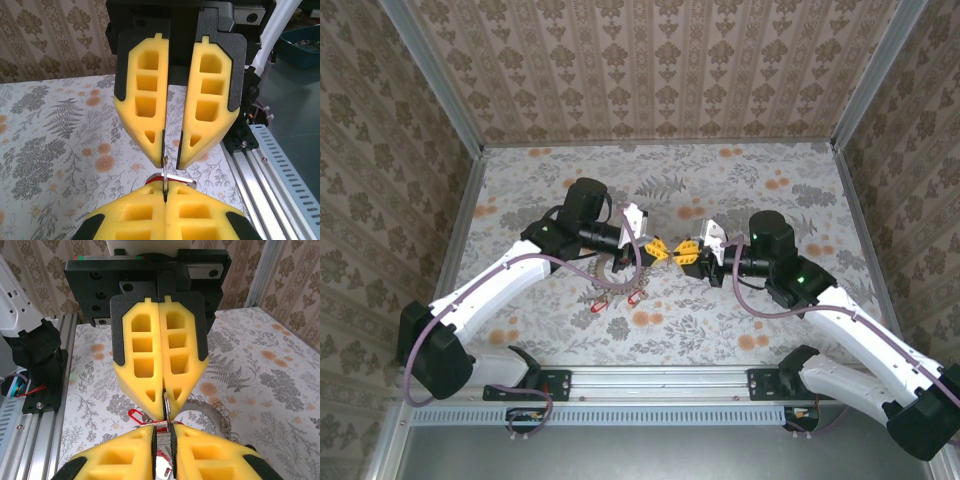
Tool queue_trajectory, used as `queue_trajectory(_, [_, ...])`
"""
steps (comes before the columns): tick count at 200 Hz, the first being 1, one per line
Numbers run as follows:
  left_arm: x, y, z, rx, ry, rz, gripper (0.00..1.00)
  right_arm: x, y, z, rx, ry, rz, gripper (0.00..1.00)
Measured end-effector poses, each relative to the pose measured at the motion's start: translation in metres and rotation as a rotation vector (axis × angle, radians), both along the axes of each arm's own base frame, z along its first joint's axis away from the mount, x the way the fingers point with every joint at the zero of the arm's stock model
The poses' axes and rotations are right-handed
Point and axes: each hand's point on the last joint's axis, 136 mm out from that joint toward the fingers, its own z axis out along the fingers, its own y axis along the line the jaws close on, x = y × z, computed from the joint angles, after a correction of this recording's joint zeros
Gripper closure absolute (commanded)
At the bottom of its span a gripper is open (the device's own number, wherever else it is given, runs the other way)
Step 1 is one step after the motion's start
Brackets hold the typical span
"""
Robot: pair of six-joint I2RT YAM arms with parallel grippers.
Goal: Put the keys on the keyring
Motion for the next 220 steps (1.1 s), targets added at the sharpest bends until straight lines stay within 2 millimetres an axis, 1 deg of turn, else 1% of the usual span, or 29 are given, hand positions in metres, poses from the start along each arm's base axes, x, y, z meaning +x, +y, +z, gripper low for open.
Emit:
queue_trajectory(45, [-0.0022,-0.0008,0.0001,-0.001,0.001,-0.008,1.0,0.0003,0.0027,-0.0054,-0.005,0.023,0.015,0.88])
queue_trajectory(88, [-0.0022,-0.0009,0.0,-0.001,-0.001,-0.008,1.0,-0.0001,0.0029,-0.0052,-0.003,0.026,0.016,0.87])
queue_trajectory(114, [-0.0021,-0.0009,0.0001,0.0,0.0,-0.008,1.0,-0.0001,0.0029,-0.0051,-0.002,0.026,0.017,0.83])
queue_trajectory(125, [-0.0017,-0.0012,0.0007,0.0,-0.001,-0.008,1.0,-0.0001,0.003,-0.0046,-0.001,0.025,0.017,0.83])
queue_trajectory(128, [-0.0017,-0.0012,0.0009,0.0,-0.003,-0.009,1.0,-0.0001,0.003,-0.0045,-0.001,0.025,0.017,0.83])
queue_trajectory(133, [-0.0017,-0.0012,0.0008,0.001,-0.004,-0.009,1.0,-0.0001,0.003,-0.0045,-0.001,0.025,0.017,0.87])
queue_trajectory(141, [-0.002,-0.0009,0.0005,0.003,-0.003,-0.01,1.0,-0.0001,0.003,-0.0045,0.0,0.027,0.016,1.0])
queue_trajectory(175, [-0.0022,-0.0004,-0.0007,0.007,-0.008,-0.011,1.0,-0.0009,0.0027,-0.0051,-0.001,0.032,0.02,1.0])
queue_trajectory(185, [-0.0026,-0.0003,-0.0011,0.009,-0.007,-0.012,1.0,-0.0013,0.0027,-0.0058,-0.002,0.035,0.021,0.91])
queue_trajectory(194, [-0.0028,-0.0003,-0.0013,0.009,-0.009,-0.014,1.0,-0.0014,0.0026,-0.0058,-0.003,0.035,0.021,0.88])
queue_trajectory(220, [-0.0032,-0.0006,-0.0014,0.007,-0.018,-0.018,1.0,-0.0014,0.0026,-0.0058,-0.003,0.035,0.021,0.87])
